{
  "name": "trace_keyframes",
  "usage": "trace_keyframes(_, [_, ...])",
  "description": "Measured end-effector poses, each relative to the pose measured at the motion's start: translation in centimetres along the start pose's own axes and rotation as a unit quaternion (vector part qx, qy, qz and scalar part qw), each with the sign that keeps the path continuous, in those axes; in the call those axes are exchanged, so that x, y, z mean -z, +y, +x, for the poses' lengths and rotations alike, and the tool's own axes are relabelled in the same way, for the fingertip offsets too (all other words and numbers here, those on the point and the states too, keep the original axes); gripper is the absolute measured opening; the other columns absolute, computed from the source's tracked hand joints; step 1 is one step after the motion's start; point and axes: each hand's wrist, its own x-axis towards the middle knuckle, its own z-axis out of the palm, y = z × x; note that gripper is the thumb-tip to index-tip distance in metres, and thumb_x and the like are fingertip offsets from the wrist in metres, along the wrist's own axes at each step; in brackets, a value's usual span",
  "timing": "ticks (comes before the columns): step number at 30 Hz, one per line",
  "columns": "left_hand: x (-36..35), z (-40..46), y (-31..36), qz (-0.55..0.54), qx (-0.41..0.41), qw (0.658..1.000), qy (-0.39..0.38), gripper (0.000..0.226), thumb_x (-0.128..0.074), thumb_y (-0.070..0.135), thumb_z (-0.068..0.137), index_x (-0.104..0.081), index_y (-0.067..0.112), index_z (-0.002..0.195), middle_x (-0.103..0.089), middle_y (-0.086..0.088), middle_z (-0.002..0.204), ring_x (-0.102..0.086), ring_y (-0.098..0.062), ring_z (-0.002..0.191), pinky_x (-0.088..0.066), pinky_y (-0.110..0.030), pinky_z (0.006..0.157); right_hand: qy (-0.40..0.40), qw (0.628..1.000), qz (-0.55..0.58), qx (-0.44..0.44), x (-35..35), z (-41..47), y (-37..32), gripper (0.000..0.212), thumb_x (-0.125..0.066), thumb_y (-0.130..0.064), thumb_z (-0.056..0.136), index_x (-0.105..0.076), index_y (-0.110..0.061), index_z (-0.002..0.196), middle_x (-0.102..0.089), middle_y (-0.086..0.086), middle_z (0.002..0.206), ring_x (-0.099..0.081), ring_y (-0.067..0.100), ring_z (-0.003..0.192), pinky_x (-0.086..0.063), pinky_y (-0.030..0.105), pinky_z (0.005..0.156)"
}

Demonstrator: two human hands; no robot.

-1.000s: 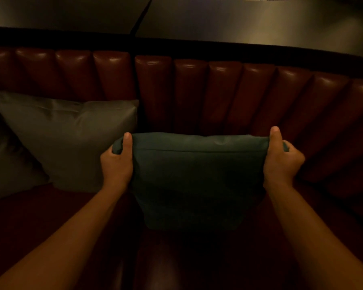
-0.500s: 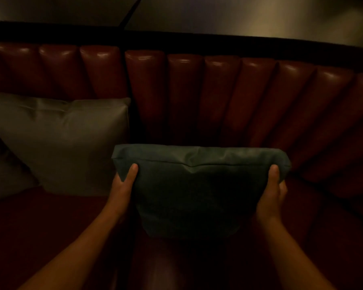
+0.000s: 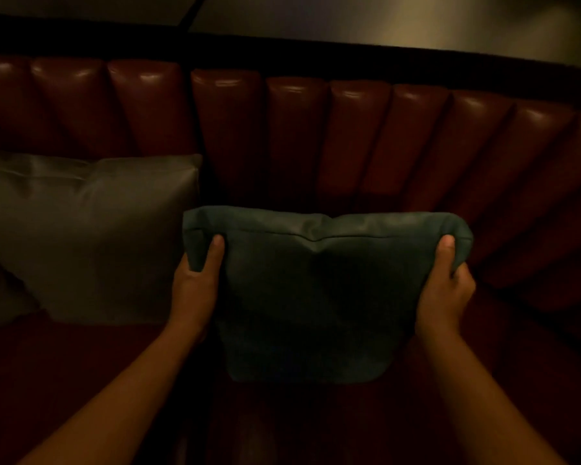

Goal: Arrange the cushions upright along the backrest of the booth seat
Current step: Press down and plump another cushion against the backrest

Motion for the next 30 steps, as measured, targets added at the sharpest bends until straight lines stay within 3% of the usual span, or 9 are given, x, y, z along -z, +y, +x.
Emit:
trace_keyframes(4, [-1.8,1.5,2.0,-0.016,-0.012,0.999,-0.027,0.011,-0.06,0.046,0.093,-0.063,0.04,0.102,-0.065,0.022,0.102,-0.06,0.01,0.094,-0.045,-0.006,0.072,0.04,0.999,0.014,0.011,-0.4,2.0,-2.2,0.046,-0.055,-0.066,0.092,-0.075,-0.028,0.108,-0.072,-0.011,0.098,-0.069,0.008,0.099,-0.057,0.037,0.092])
trace_keyframes(7, [-3.6,2.8,4.0,-0.043,-0.018,0.999,-0.028,0.012,-0.062,0.046,0.093,-0.065,0.039,0.102,-0.068,0.021,0.102,-0.064,0.013,0.091,-0.047,-0.004,0.07,0.048,0.998,0.024,0.029,-1.2,4.4,-4.3,0.04,-0.057,-0.061,0.095,-0.076,-0.027,0.105,-0.073,-0.014,0.096,-0.07,0.005,0.097,-0.058,0.035,0.09])
trace_keyframes(9, [-4.7,3.9,5.0,-0.054,-0.027,0.998,-0.032,0.02,-0.064,0.051,0.09,-0.066,0.039,0.106,-0.07,0.018,0.108,-0.065,0.006,0.101,-0.049,-0.012,0.08,0.044,0.998,0.011,0.033,-2.0,6.2,-5.0,0.039,-0.057,-0.066,0.091,-0.076,-0.034,0.095,-0.073,-0.016,0.091,-0.07,0.006,0.097,-0.058,0.035,0.09])
trace_keyframes(11, [-5.3,5.1,5.3,-0.066,-0.021,0.996,-0.054,0.033,-0.065,0.057,0.087,-0.065,0.038,0.114,-0.07,0.013,0.116,-0.064,-0.005,0.111,-0.05,-0.022,0.089,0.038,0.999,-0.011,0.024,-2.9,7.5,-4.6,0.046,-0.055,-0.07,0.09,-0.078,-0.032,0.102,-0.072,-0.017,0.093,-0.069,0.009,0.099,-0.056,0.037,0.093])
trace_keyframes(17, [-7.4,7.3,3.3,-0.036,-0.036,0.998,-0.044,0.08,-0.076,0.05,0.081,-0.04,0.028,0.149,-0.055,0.006,0.141,-0.055,-0.011,0.129,-0.045,-0.032,0.108,-0.067,0.988,-0.14,-0.018,-5.6,10.2,-1.4,0.059,-0.045,-0.057,0.103,-0.05,-0.018,0.146,-0.058,0.011,0.144,-0.052,0.031,0.133,-0.038,0.032,0.108])
trace_keyframes(22, [-6.5,7.3,1.8,0.068,-0.076,0.992,-0.071,0.117,-0.091,0.052,0.062,-0.024,0.034,0.156,-0.047,0.008,0.152,-0.049,-0.009,0.135,-0.041,-0.04,0.114,-0.107,0.992,-0.066,0.011,-6.6,9.2,-1.0,0.057,-0.044,-0.048,0.106,-0.039,-0.019,0.154,-0.05,0.005,0.152,-0.046,0.021,0.139,-0.033,0.022,0.107])
trace_keyframes(24, [-6.5,7.5,1.9,0.083,-0.086,0.99,-0.076,0.114,-0.09,0.056,0.061,-0.028,0.036,0.155,-0.051,0.01,0.148,-0.052,-0.008,0.133,-0.043,-0.043,0.113,-0.086,0.995,-0.049,0.028,-6.8,9.1,-1.4,0.052,-0.047,-0.041,0.107,-0.046,-0.013,0.15,-0.056,0.006,0.145,-0.051,0.019,0.133,-0.037,0.018,0.106])
trace_keyframes(28, [-7.8,7.2,2.5,0.099,-0.126,0.985,-0.07,0.109,-0.086,0.054,0.065,-0.029,0.033,0.155,-0.053,0.011,0.146,-0.054,-0.004,0.13,-0.045,-0.038,0.112,-0.026,0.997,-0.037,0.06,-6.6,9.9,-1.8,0.041,-0.048,-0.031,0.108,-0.056,-0.003,0.138,-0.062,0.003,0.125,-0.054,0.006,0.109,-0.032,-0.005,0.079])
trace_keyframes(30, [-8.2,7.1,2.4,0.107,-0.122,0.984,-0.073,0.11,-0.085,0.055,0.065,-0.025,0.036,0.156,-0.052,0.012,0.147,-0.053,-0.003,0.13,-0.045,-0.037,0.112,-0.044,0.996,-0.055,0.06,-6.4,10.1,-1.4,0.043,-0.045,-0.033,0.109,-0.052,-0.006,0.143,-0.056,-0.002,0.13,-0.049,0.004,0.116,-0.028,-0.006,0.084])
